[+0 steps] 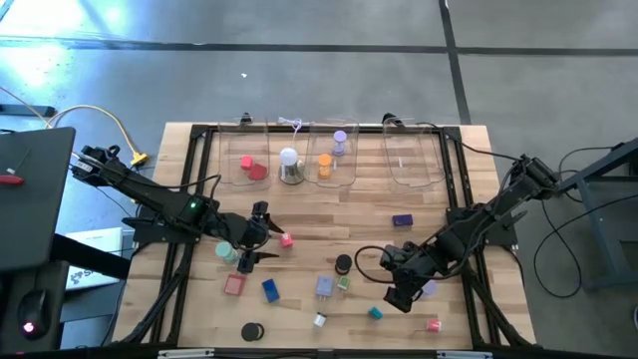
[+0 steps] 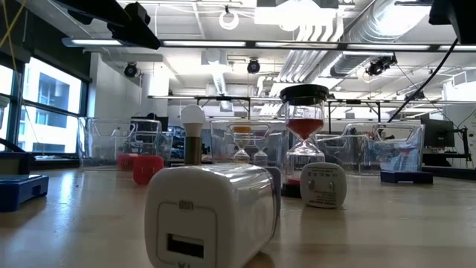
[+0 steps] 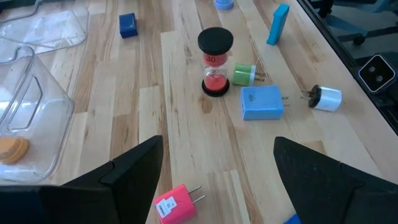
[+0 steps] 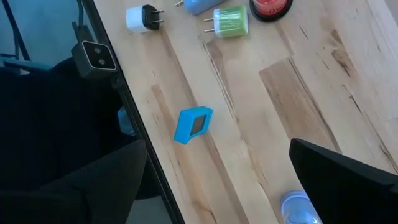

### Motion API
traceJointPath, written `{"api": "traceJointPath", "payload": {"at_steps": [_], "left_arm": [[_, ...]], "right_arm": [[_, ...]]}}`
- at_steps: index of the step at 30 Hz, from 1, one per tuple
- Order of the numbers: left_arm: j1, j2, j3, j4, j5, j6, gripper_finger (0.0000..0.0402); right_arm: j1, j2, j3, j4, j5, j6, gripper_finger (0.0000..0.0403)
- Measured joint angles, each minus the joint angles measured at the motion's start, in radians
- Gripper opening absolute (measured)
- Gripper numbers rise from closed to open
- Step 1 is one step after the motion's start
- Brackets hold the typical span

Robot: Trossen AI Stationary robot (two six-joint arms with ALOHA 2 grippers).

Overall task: Pick & Place Office items
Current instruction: Put the pink and white charger adapter into the left transparent bin

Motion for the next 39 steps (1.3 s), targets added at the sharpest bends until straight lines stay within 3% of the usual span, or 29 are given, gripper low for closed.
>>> {"api": "traceJointPath", "payload": {"at_steps": [6,11,19,32,39], "left_arm": [[0.0,0.0,0.0,0.0,0.0,-0.001,0.0298],[0.0,0.0,0.0,-0.001,0.0,-0.001,0.0298],[0.0,0.0,0.0,-0.001,0.0,0.042,0.0298],[0.0,0.0,0.0,-0.002,0.0,0.106,0.0298],[0.0,0.0,0.0,-0.006,0.0,0.124,0.0298]], "right_arm": [[0.0,0.0,0.0,0.044,-0.024,0.015,0.0386],[0.003,0.0,0.0,0.096,-0.103,0.091,0.0386],[0.062,0.0,0.0,0.116,-0.106,0.252,0.0378],[0.265,0.049,0.0,0.153,-0.045,0.774,0.0364],[0.352,0.1,0.0,0.143,-0.107,1.061,0.0364]]}}
